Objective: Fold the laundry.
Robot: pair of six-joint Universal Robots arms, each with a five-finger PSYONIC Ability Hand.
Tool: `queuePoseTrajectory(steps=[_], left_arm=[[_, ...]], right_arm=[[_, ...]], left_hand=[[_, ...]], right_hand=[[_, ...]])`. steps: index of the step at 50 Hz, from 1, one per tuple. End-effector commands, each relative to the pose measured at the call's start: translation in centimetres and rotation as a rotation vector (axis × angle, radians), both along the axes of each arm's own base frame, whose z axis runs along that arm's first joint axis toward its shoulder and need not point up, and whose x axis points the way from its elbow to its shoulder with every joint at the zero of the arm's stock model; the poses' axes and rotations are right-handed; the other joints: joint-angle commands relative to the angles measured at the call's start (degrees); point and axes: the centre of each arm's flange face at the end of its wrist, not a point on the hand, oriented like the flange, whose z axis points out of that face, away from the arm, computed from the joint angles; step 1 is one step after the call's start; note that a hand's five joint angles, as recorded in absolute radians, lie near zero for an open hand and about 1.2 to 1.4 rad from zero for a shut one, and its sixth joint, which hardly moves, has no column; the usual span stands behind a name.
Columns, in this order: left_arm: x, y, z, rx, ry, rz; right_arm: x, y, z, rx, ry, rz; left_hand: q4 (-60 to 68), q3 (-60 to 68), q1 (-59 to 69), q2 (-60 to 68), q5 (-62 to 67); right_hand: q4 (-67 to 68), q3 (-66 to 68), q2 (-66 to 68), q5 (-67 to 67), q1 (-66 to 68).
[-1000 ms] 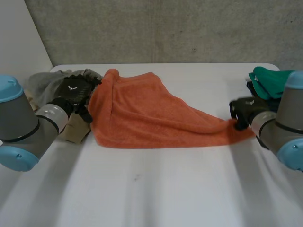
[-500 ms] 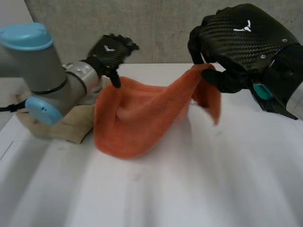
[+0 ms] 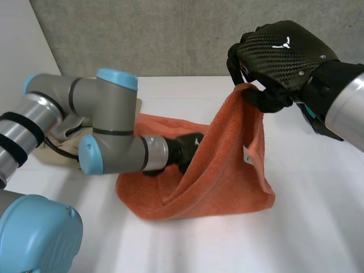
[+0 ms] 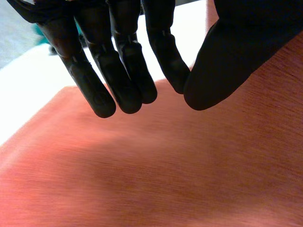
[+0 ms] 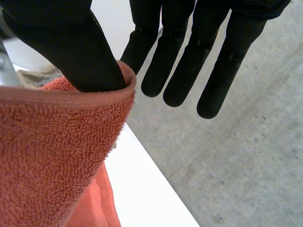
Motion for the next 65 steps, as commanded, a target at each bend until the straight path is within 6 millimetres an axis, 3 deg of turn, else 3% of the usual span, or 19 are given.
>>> queuePoseTrajectory(steps=[1, 4, 5, 9, 13, 17, 18, 19, 21, 26, 33, 38, 41, 53, 57, 58, 59, 63, 65], left_arm=[[0.2, -5.4, 6.3, -0.224, 0.179, 0.338], [0.7, -6.9, 10.1, -0.305, 0.306, 0.486], [1.2, -7.5, 12.6, -0.351, 0.393, 0.572], [2.5, -7.4, 17.9, -0.457, 0.546, 0.703], [2.8, -6.0, 19.7, -0.485, 0.561, 0.690], [2.5, -5.1, 17.9, -0.423, 0.495, 0.613], [2.4, -5.0, 17.2, -0.399, 0.477, 0.592], [2.3, -4.8, 15.8, -0.358, 0.444, 0.560], [2.1, -4.8, 13.5, -0.303, 0.394, 0.516], [2.3, -6.4, 8.5, -0.218, 0.304, 0.503], [2.0, -6.7, 5.1, -0.127, 0.239, 0.481], [1.4, -3.8, 2.8, 0.064, 0.159, 0.340], [1.4, -1.6, 1.8, 0.195, 0.118, 0.225], [0.7, 2.9, 0.0, 0.404, 0.041, 0.008], [0.1, 3.9, 0.0, 0.435, 0.047, -0.036], [-0.2, 4.1, 0.2, 0.432, 0.054, -0.046], [-0.3, 4.2, 0.3, 0.426, 0.056, -0.049], [-0.9, 2.8, 0.8, 0.327, 0.049, 0.066], [-0.8, 0.4, 1.6, 0.214, 0.061, 0.221]], right_arm=[[0.4, -4.3, 0.0, -0.044, -0.018, -0.107], [0.4, -6.2, 0.6, -0.083, -0.041, -0.179], [0.4, -7.5, 1.0, -0.114, -0.059, -0.227], [0.6, -10.1, 2.0, -0.180, -0.103, -0.320], [1.4, -10.8, 2.3, -0.201, -0.118, -0.331], [2.3, -9.4, 2.5, -0.193, -0.115, -0.279], [2.5, -9.0, 2.7, -0.196, -0.119, -0.265], [2.7, -8.1, 3.2, -0.206, -0.128, -0.236], [3.0, -6.7, 4.1, -0.222, -0.149, -0.183], [2.5, -4.7, 5.9, -0.244, -0.194, -0.085], [2.4, -4.0, 5.5, -0.193, -0.190, -0.044], [2.1, -4.5, 5.3, -0.184, -0.184, -0.069], [1.8, -5.9, 4.3, -0.163, -0.168, -0.107], [2.6, -7.6, 1.9, -0.131, -0.103, -0.128], [2.8, -8.5, 0.8, -0.112, -0.088, -0.144], [3.0, -8.8, 0.5, -0.106, -0.083, -0.146], [3.1, -9.0, 0.2, -0.103, -0.078, -0.146], [3.3, -9.8, -0.2, -0.115, -0.066, -0.161], [3.2, -10.6, 0.1, -0.146, -0.065, -0.190]], left_hand=[[12.6, 13.0, 12.0, 12.6, 13.5], [12.6, 13.0, 12.0, 12.6, 13.5], [12.6, 13.0, 12.0, 12.6, 13.5], [12.6, 13.0, 12.0, 12.6, 13.5], [12.6, 13.0, 12.0, 12.6, 13.5], [12.6, 13.0, 12.0, 12.6, 13.5], [-1.4, -1.0, -1.9, -1.4, -0.5], [-26.3, -25.9, -26.9, -26.3, -25.4], [-49.5, -49.1, -50.1, -49.5, -48.6], [-57.4, -57.0, -58.0, -57.4, -56.5], [-57.4, -57.0, -58.0, -57.4, -56.5], [-57.4, -57.0, -58.0, -57.4, -56.5], [-55.9, -55.5, -56.4, -55.9, -55.0], [-54.5, -54.1, -55.1, -54.5, -53.6], [-28.5, -28.1, -29.1, -28.5, -27.6], [4.2, 4.6, 3.7, 4.2, 5.1], [12.5, 12.9, 12.0, 12.5, 13.4], [12.6, 13.0, 12.0, 12.6, 13.5], [12.6, 13.0, 12.0, 12.6, 13.5]], right_hand=[[11.4, 11.8, 12.4, 12.9, 14.4], [11.4, 11.8, 12.4, 12.9, 14.4], [11.4, 11.8, 12.4, 12.9, 14.4], [11.4, 11.8, 12.4, 12.9, 14.4], [11.4, 11.8, 12.4, 12.9, 14.4], [11.4, 11.8, 12.4, 12.9, 14.4], [11.4, 11.8, 12.4, 12.9, 14.4], [11.4, 11.8, 12.4, 12.9, 14.4], [11.4, 11.8, 12.4, 12.9, 14.4], [11.4, 11.8, 12.4, 12.9, 14.4], [11.4, 11.8, 12.4, 12.9, 14.4], [11.4, 11.8, 12.4, 12.9, 14.4], [11.4, 11.8, 12.4, 12.9, 14.4], [11.4, 11.8, 12.4, 12.9, 14.4], [11.4, 11.8, 12.4, 12.9, 14.4], [11.4, 11.8, 12.4, 12.9, 14.4], [11.4, 11.8, 12.4, 12.9, 14.4], [11.4, 11.8, 12.4, 12.9, 14.4], [11.4, 11.8, 12.4, 12.9, 14.4]])
